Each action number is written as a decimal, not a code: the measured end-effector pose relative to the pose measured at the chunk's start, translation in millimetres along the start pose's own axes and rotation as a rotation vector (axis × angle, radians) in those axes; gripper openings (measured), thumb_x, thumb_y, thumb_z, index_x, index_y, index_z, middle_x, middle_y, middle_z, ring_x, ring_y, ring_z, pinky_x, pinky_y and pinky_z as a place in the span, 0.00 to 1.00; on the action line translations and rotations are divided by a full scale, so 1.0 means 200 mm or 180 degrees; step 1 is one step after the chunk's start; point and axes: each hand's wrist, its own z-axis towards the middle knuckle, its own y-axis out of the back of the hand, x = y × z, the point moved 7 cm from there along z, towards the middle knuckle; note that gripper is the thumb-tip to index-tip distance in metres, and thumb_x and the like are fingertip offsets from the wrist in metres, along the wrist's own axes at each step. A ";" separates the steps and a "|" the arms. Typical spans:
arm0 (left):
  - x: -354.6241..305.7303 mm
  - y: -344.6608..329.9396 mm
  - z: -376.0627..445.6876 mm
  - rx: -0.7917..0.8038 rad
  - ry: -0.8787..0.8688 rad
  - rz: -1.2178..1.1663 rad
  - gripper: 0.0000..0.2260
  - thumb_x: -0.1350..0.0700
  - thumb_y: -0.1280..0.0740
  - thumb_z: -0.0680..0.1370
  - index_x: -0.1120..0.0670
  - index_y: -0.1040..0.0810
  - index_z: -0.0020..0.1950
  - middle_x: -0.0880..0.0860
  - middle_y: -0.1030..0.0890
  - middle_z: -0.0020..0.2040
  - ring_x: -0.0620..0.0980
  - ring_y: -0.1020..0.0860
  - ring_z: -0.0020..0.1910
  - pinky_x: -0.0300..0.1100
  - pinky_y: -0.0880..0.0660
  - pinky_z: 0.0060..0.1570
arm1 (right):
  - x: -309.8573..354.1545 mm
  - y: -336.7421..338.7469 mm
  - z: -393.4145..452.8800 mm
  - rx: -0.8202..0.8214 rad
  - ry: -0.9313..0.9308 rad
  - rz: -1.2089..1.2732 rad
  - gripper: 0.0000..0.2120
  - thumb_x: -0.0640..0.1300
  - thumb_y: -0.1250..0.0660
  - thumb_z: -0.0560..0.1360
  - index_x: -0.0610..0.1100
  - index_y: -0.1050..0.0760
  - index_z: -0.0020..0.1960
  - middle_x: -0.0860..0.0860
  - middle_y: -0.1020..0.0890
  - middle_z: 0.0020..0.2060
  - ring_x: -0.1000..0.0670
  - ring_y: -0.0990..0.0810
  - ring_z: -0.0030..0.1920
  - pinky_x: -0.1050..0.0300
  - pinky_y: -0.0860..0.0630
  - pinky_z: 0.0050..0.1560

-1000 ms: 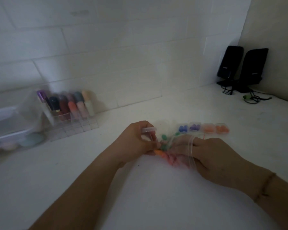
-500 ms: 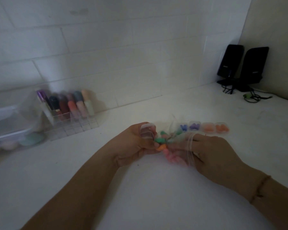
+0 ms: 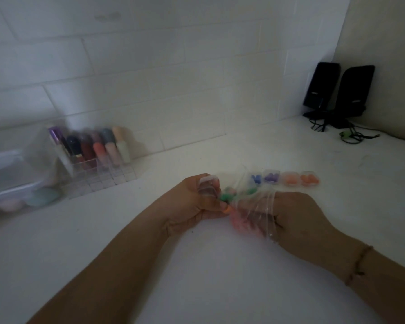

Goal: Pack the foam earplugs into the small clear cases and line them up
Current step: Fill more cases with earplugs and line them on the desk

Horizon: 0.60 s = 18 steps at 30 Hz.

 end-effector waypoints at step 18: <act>-0.03 0.11 0.00 -0.0112 -0.0178 0.1201 0.17 0.77 0.30 0.67 0.57 0.27 0.41 0.48 0.25 0.33 0.44 0.24 0.34 0.45 0.20 0.41 | 0.00 0.06 0.02 0.0403 -0.0132 -0.0521 0.06 0.50 0.34 0.73 0.53 0.18 0.45 0.57 0.19 0.32 0.59 0.21 0.34 0.80 0.36 0.45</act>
